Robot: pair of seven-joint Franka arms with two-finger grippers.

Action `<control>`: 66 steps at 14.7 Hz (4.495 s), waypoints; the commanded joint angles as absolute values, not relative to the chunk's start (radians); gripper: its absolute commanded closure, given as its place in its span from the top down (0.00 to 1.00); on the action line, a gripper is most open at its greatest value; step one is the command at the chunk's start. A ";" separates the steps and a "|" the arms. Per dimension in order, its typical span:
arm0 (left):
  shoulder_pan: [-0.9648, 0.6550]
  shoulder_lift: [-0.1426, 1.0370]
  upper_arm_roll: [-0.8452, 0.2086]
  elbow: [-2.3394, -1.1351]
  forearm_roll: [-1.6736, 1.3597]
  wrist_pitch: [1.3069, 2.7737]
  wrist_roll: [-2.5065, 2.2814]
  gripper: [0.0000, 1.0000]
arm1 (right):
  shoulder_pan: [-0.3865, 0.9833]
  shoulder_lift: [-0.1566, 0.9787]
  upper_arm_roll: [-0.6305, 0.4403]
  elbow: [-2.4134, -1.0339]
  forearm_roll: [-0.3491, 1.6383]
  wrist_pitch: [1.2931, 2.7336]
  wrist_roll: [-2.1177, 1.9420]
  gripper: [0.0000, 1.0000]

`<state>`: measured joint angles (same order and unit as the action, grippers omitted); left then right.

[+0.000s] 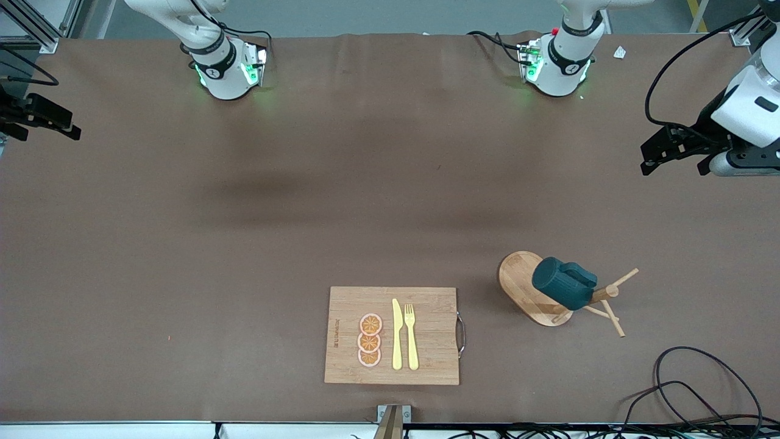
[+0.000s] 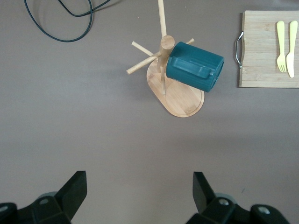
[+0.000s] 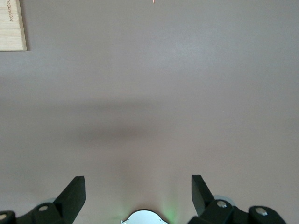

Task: Transfer cup from left to right arm and place
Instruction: 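Move the left gripper toward the teal mug on the wooden stand, then lower the left gripper around the teal mug's body on the stand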

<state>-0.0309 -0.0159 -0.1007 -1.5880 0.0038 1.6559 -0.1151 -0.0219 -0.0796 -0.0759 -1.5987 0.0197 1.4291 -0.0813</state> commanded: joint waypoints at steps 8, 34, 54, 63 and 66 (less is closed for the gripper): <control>-0.037 0.084 -0.101 -1.470 -0.012 1.657 -0.320 1.00 | -0.035 -0.095 -0.067 -1.608 0.017 1.425 -0.077 1.00; 0.040 0.413 -0.095 -1.305 -0.255 1.755 -1.272 1.00 | -0.035 -0.095 -0.067 -1.608 0.017 1.422 -0.077 1.00; -0.012 0.584 -0.124 -1.313 -0.265 1.900 -1.318 1.00 | -0.035 -0.094 -0.069 -1.609 0.017 1.422 -0.077 1.00; -0.029 0.641 -0.140 -1.313 -0.264 1.993 -1.308 1.00 | -0.037 -0.094 -0.071 -1.609 0.017 1.422 -0.077 1.00; -0.037 0.646 -0.140 -1.316 -0.262 2.022 -1.308 1.00 | -0.035 -0.094 -0.069 -1.609 0.017 1.422 -0.077 1.00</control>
